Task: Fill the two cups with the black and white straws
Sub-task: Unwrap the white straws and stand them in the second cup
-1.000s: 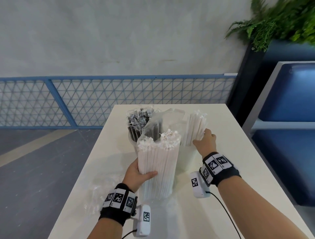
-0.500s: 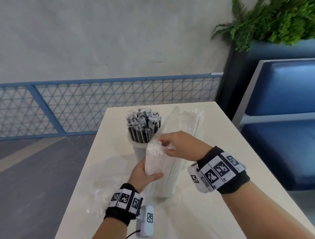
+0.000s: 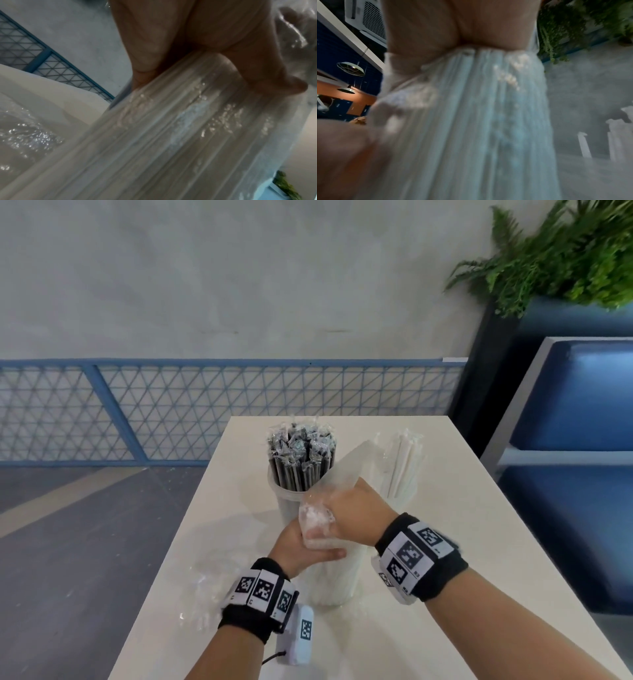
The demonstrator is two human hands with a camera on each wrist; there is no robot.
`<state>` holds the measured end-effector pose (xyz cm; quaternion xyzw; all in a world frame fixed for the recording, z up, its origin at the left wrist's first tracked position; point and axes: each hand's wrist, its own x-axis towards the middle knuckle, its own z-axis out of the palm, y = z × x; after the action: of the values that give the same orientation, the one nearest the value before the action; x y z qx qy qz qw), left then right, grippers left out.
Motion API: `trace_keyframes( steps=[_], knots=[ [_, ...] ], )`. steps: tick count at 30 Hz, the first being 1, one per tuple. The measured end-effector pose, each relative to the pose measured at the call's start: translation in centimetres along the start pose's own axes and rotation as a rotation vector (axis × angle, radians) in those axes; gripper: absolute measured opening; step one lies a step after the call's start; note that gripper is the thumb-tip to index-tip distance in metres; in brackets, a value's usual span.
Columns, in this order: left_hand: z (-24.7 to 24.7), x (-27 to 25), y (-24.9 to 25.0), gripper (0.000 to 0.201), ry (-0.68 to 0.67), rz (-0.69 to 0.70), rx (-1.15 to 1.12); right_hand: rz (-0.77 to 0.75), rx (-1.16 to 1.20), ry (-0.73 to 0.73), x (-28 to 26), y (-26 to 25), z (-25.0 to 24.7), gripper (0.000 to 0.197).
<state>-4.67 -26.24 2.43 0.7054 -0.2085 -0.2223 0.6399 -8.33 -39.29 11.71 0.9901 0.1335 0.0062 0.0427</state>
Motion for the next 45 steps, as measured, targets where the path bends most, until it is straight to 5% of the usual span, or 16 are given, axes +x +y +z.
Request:
trace_keyframes(
  steps=[5, 17, 22, 27, 36, 45],
  knots=[
    [0.1, 0.1, 0.2, 0.029, 0.053, 0.021, 0.034, -0.008, 0.205, 0.032, 0.2, 0.2, -0.5, 0.023],
    [-0.1, 0.1, -0.2, 0.029, 0.036, -0.031, 0.135, -0.073, 0.567, 0.41, -0.2, 4.6, -2.8, 0.035],
    [-0.2, 0.1, -0.5, 0.036, 0.051, -0.03, 0.141, 0.076, 0.764, 0.639, -0.8, 5.2, -2.5, 0.037],
    [-0.2, -0.1, -0.4, 0.045, 0.084, -0.024, 0.101, 0.393, 1.156, 0.744, -1.5, 1.4, 0.6, 0.064],
    [0.6, -0.3, 3.0, 0.073, 0.052, 0.117, 0.118, 0.538, 1.442, 0.634, 0.7, 0.0, 0.6, 0.028],
    [0.6, -0.9, 3.1, 0.023, 0.132, 0.105, 0.136, 0.335, 1.596, 0.77, 1.4, 0.6, -1.9, 0.01]
  ],
)
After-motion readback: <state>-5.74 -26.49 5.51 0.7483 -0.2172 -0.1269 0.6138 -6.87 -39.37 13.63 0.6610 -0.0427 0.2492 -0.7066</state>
